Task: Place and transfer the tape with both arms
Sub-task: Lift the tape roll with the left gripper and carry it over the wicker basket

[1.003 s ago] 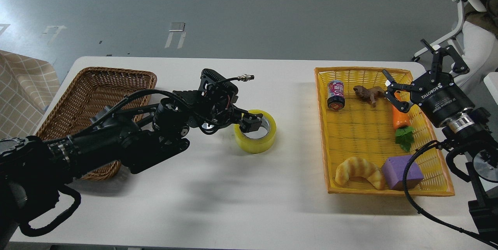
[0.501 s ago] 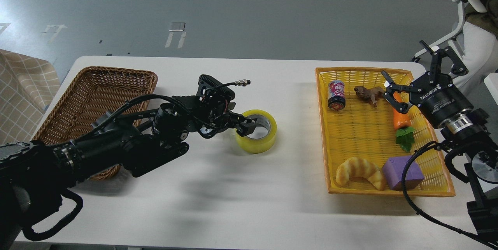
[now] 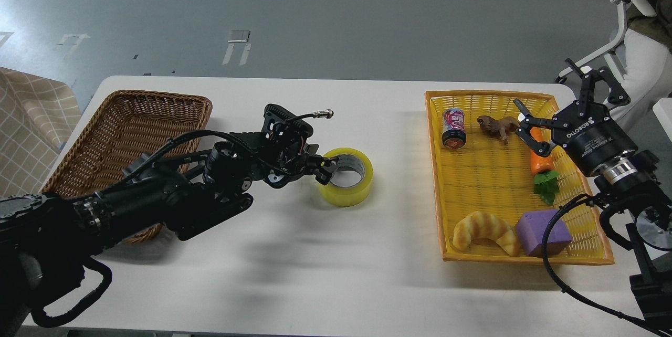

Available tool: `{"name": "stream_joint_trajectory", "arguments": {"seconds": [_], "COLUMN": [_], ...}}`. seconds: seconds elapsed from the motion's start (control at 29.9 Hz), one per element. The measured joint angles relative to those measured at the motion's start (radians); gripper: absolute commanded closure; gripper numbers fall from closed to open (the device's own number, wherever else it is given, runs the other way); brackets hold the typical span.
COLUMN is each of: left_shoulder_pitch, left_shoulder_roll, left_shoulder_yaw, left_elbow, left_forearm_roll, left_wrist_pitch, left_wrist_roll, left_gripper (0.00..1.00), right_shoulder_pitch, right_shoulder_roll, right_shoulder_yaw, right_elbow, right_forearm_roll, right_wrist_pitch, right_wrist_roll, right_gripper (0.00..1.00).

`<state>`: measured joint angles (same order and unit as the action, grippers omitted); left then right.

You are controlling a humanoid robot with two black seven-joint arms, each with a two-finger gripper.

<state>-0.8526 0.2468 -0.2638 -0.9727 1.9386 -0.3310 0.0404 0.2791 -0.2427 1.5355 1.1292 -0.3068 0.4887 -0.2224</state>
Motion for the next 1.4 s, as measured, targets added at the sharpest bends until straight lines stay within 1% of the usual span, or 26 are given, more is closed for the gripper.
{"name": "stream_joint_trajectory", "arguments": {"seconds": [0.03, 0.2, 0.4, 0.53, 0.67, 0.77, 0.9, 1.0, 1.14, 1.27, 1.4], "left_shoulder_pitch": [0.000, -0.005, -0.021, -0.088, -0.158, -0.211, -0.241, -0.249, -0.253, -0.253, -0.243], "left_shoulder_roll": [0.000, -0.008, 0.004, 0.035, 0.099, 0.164, 0.242, 0.308, 0.386, 0.470, 0.551], "left_shoulder_yaw": [0.000, -0.003, -0.003, -0.004, -0.004, -0.004, -0.004, -0.006, -0.006, -0.004, -0.001], "left_elbow": [0.000, 0.000, -0.015, -0.018, -0.018, -0.014, -0.018, -0.021, -0.021, -0.021, -0.019], "left_forearm_roll": [0.000, -0.002, -0.022, -0.103, -0.181, -0.208, -0.224, -0.227, -0.227, -0.225, -0.223], "left_wrist_pitch": [-0.008, -0.044, -0.077, -0.113, -0.141, -0.154, -0.157, -0.158, -0.158, -0.158, -0.158], "left_wrist_roll": [0.000, 0.001, -0.013, -0.013, -0.014, -0.027, -0.050, -0.069, -0.080, -0.101, -0.109], "left_gripper": [1.00, 1.00, 1.00, 1.00, 1.00, 1.00, 1.00, 1.00, 1.00, 1.00, 1.00], "right_shoulder_pitch": [-0.001, -0.002, -0.002, -0.002, -0.002, -0.002, 0.002, 0.008, 0.011, 0.012, 0.009], "right_shoulder_roll": [0.000, -0.001, 0.000, 0.006, 0.009, 0.010, 0.018, 0.033, 0.040, 0.047, 0.049], "right_shoulder_yaw": [0.000, 0.001, 0.002, 0.002, 0.002, 0.002, 0.001, 0.000, -0.001, -0.002, -0.004], "right_elbow": [0.000, -0.001, -0.002, -0.001, -0.001, -0.002, -0.004, -0.004, -0.003, -0.002, -0.001], "right_forearm_roll": [0.000, 0.000, 0.000, 0.000, 0.000, 0.000, 0.000, 0.000, 0.000, 0.000, 0.000], "right_wrist_pitch": [0.000, 0.000, 0.000, 0.000, 0.000, 0.000, 0.000, 0.000, 0.000, 0.000, 0.000], "right_wrist_roll": [0.000, 0.000, 0.000, 0.000, 0.000, 0.000, 0.000, 0.000, 0.000, 0.000, 0.000], "right_gripper": [0.00, 0.00, 0.00, 0.00, 0.00, 0.00, 0.00, 0.00, 0.00, 0.00, 0.00]}}
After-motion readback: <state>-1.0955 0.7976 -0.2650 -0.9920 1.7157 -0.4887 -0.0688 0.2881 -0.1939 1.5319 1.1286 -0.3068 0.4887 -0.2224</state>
